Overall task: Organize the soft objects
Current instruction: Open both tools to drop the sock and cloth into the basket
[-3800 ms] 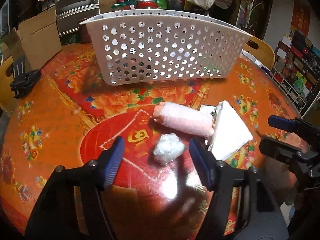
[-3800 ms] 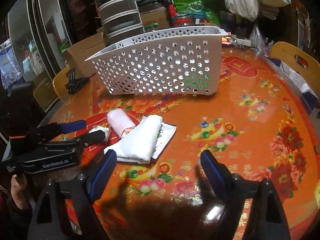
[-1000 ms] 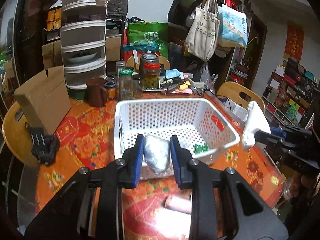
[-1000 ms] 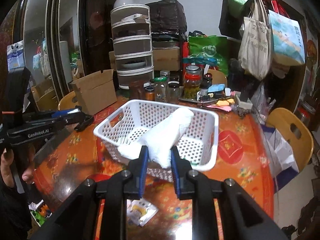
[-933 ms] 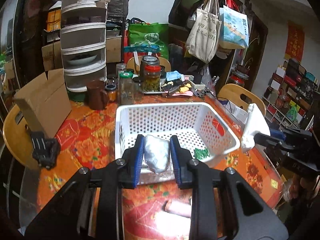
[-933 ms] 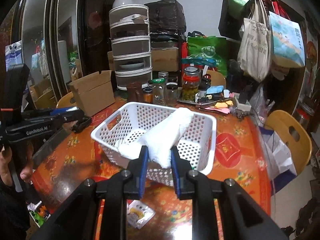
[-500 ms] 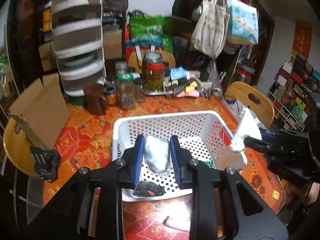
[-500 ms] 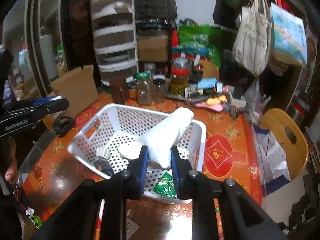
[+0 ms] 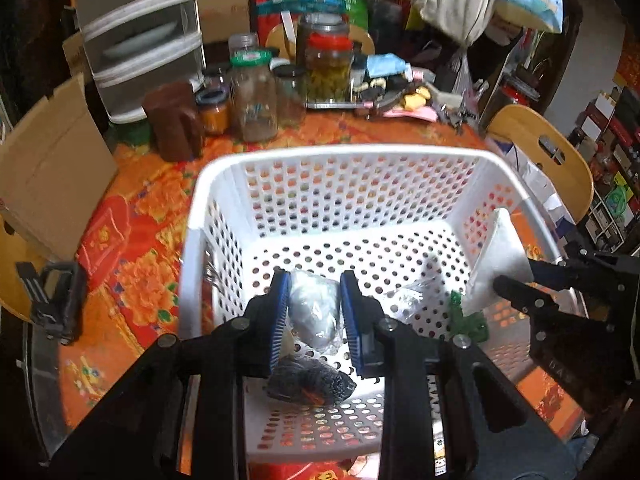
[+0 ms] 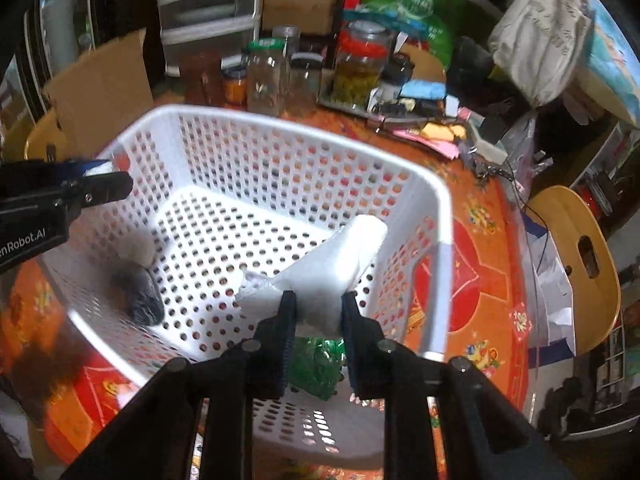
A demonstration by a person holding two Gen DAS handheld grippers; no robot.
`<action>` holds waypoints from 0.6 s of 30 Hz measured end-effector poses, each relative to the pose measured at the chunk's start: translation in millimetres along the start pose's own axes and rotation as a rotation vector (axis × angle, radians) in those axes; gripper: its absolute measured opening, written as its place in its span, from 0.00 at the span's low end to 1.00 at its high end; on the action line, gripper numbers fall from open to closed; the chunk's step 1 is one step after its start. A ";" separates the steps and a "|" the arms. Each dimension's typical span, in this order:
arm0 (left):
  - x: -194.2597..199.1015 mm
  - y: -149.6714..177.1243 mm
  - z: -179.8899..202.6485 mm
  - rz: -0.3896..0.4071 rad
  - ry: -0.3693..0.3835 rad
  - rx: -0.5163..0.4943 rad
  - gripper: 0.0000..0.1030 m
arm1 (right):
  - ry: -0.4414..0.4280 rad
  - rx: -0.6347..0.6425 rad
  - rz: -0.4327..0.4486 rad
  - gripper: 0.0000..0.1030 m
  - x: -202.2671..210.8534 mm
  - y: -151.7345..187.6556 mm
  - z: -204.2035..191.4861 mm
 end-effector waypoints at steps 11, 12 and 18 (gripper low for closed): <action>-33.9 8.1 -1.1 -0.043 -0.009 0.002 0.24 | 0.022 0.010 -0.035 0.25 -24.5 0.4 -1.2; -34.7 8.6 0.1 -0.043 -0.010 -0.003 0.24 | 0.020 0.008 -0.022 0.25 -22.9 -0.8 -0.3; -29.9 10.0 2.7 -0.026 0.013 0.000 0.40 | 0.021 -0.016 0.047 0.48 -11.1 -7.0 6.8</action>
Point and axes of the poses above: each gripper's, at about its wrist camera, not at the fingertips, and x roughly against the way its jaws point, z to its right, y to its underside, the point moved 10 cm from there along -x, roughly the way its jaws point, and after that the axes turned 14 degrees about -z, right-handed, at the moved point
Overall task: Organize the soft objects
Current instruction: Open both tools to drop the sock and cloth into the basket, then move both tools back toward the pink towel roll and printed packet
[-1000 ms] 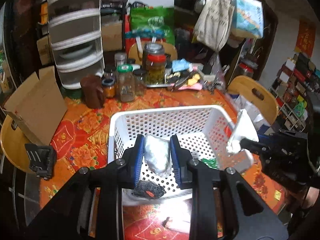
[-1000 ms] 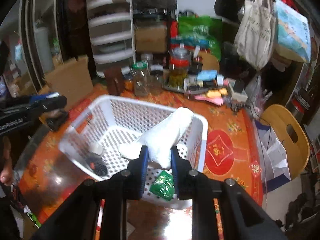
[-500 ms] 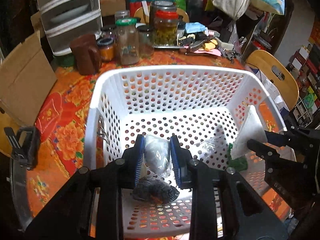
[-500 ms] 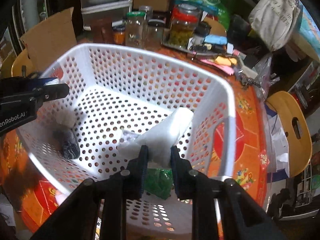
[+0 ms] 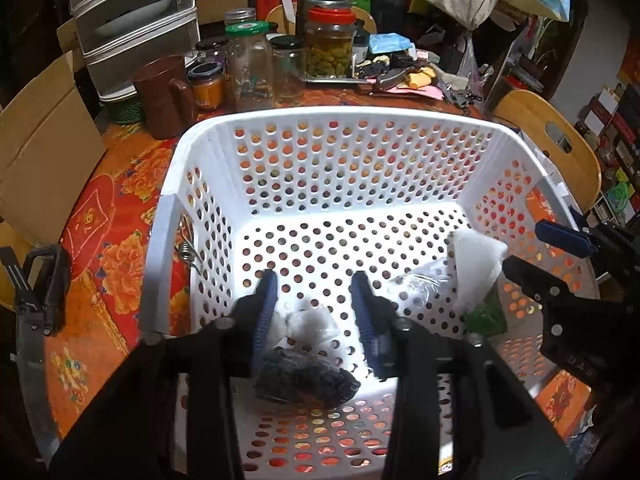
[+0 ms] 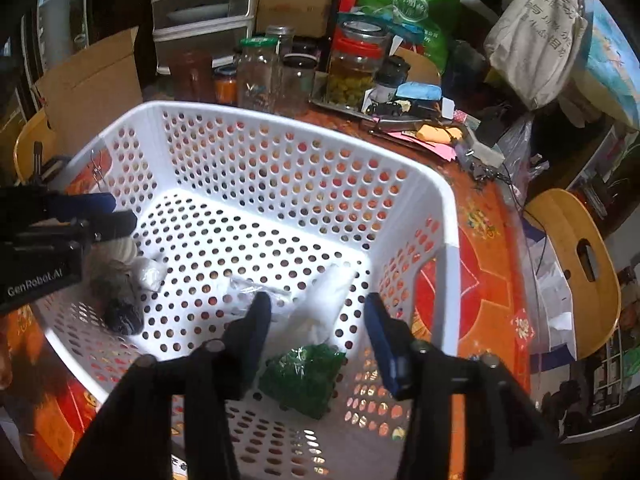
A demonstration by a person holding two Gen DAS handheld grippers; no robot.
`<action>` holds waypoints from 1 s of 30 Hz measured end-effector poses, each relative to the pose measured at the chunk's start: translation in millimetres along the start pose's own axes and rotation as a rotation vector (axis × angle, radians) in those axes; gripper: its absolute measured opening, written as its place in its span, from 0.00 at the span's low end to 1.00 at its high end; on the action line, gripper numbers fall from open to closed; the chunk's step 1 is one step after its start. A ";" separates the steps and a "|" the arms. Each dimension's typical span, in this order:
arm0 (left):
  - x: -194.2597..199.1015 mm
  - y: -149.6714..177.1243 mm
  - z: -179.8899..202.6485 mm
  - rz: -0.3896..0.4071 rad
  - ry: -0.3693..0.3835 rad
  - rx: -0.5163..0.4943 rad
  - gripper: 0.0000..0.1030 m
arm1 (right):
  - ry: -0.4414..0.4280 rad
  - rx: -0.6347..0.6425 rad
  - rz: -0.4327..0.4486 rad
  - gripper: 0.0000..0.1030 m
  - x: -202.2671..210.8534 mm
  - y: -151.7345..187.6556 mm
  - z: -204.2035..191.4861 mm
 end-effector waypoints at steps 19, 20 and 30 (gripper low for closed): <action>110.4 36.3 6.3 0.216 -0.004 -0.027 1.00 | -0.101 -0.107 0.196 1.00 82.9 29.2 21.0; 117.1 40.0 7.2 0.229 -0.012 -0.033 1.00 | -0.096 -0.110 0.211 1.00 90.0 33.4 21.1; 173.1 96.5 19.1 0.321 0.004 -0.083 1.00 | -0.077 -0.105 0.327 1.00 142.8 75.6 9.9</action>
Point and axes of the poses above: each gripper's, at about its wrist camera, not at the fingertips, and x roughly against the way its jaws point, z to its right, y to its underside, the point moved 10 cm from there along -x, roughly the way its jaws point, and after that the axes turned 14 degrees about -z, right-handed, at the moved point
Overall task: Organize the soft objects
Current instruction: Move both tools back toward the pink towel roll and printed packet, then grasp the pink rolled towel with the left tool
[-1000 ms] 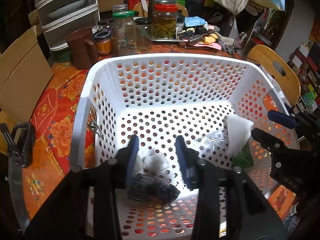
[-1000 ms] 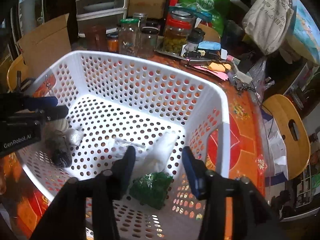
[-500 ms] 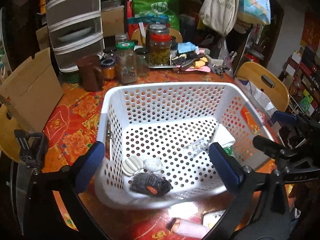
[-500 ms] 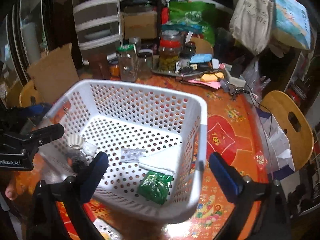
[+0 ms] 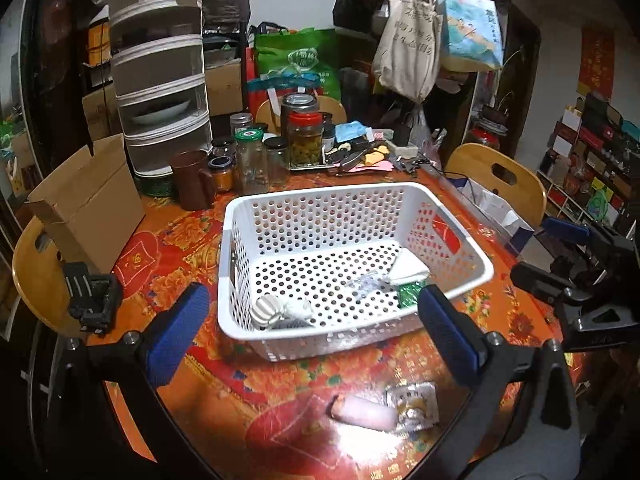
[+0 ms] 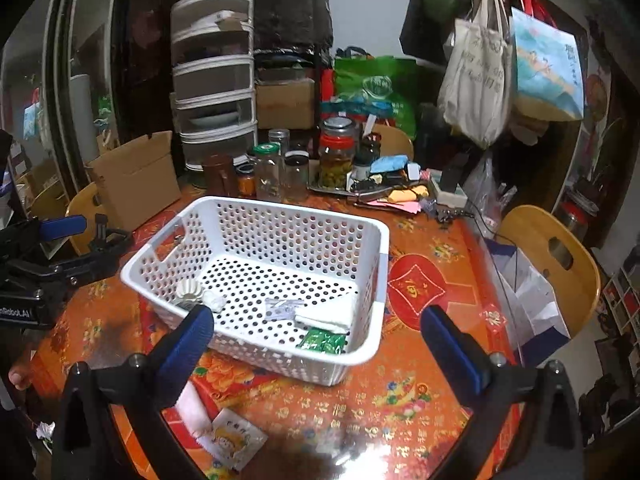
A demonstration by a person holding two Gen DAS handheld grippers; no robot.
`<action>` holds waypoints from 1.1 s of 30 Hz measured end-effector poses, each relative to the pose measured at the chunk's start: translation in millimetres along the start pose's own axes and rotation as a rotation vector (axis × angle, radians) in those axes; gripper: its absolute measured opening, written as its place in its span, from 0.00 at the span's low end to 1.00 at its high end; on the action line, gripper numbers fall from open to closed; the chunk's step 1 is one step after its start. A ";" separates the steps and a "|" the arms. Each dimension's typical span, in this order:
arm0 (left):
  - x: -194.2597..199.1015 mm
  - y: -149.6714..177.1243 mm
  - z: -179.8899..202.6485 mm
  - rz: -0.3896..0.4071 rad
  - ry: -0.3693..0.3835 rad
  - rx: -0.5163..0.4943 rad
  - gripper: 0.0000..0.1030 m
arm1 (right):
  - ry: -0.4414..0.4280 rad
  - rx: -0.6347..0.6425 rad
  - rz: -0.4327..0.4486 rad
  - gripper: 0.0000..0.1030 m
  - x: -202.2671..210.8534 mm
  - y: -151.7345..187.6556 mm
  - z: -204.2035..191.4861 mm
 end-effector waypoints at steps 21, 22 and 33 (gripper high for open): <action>-66.6 134.8 33.8 -0.154 0.064 0.001 1.00 | -0.046 -0.013 -0.050 1.00 -17.1 92.9 -19.0; -75.8 138.4 35.2 -0.172 0.071 0.010 1.00 | -0.064 -0.033 -0.064 1.00 -23.8 104.2 -17.3; -141.4 165.2 59.1 -0.263 0.090 -0.004 1.00 | -0.130 -0.259 -0.139 1.00 -49.6 190.8 11.4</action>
Point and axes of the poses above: each gripper's, at about its wrist camera, not at the fingertips, and x roughly against the way its jaws point, z to its right, y to its underside, the point moved 10 cm from there along -x, roughly the way its jaws point, and after that the axes turned 14 degrees about -z, right-handed, at the moved point
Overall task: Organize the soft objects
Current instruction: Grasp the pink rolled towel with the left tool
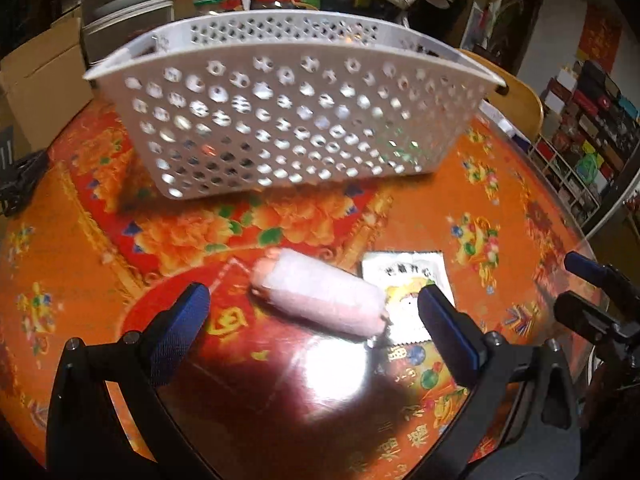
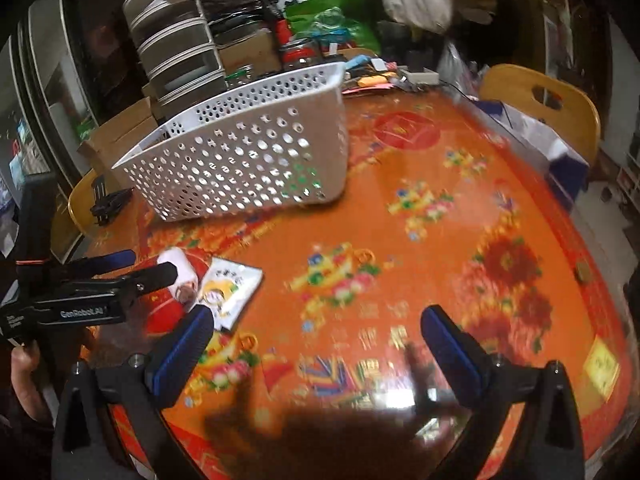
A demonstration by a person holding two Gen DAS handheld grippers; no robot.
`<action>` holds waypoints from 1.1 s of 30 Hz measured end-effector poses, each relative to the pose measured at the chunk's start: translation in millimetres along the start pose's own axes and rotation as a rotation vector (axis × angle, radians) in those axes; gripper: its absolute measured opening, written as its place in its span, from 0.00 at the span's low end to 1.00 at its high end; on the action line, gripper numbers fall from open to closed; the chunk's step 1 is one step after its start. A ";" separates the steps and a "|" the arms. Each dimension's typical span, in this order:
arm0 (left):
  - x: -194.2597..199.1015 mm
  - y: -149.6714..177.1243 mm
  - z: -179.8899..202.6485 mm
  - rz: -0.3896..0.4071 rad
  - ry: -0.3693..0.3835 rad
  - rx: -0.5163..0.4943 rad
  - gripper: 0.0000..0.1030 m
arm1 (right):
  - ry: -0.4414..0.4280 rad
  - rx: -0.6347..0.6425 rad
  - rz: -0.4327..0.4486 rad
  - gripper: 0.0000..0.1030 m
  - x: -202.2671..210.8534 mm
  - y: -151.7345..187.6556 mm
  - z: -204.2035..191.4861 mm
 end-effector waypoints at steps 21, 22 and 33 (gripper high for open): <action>-2.1 13.9 -3.1 0.049 0.043 -0.019 0.65 | -0.020 0.032 -0.007 1.00 -11.8 5.8 -18.5; 1.8 16.1 -7.3 0.058 0.044 -0.012 0.65 | -0.021 0.038 -0.010 1.00 -13.9 5.4 -21.2; 50.2 31.1 -68.4 0.149 0.064 0.094 0.65 | -0.015 0.178 -0.109 1.00 -61.3 -1.4 -82.5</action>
Point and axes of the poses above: each gripper's, at about its wrist camera, not at the fingertips, and x roughly against the way its jaws point, z to its right, y to its underside, the point moved 10 cm from there along -x, roughly the way its jaws point, and after that the axes turned 14 degrees about -z, right-handed, at the moved point
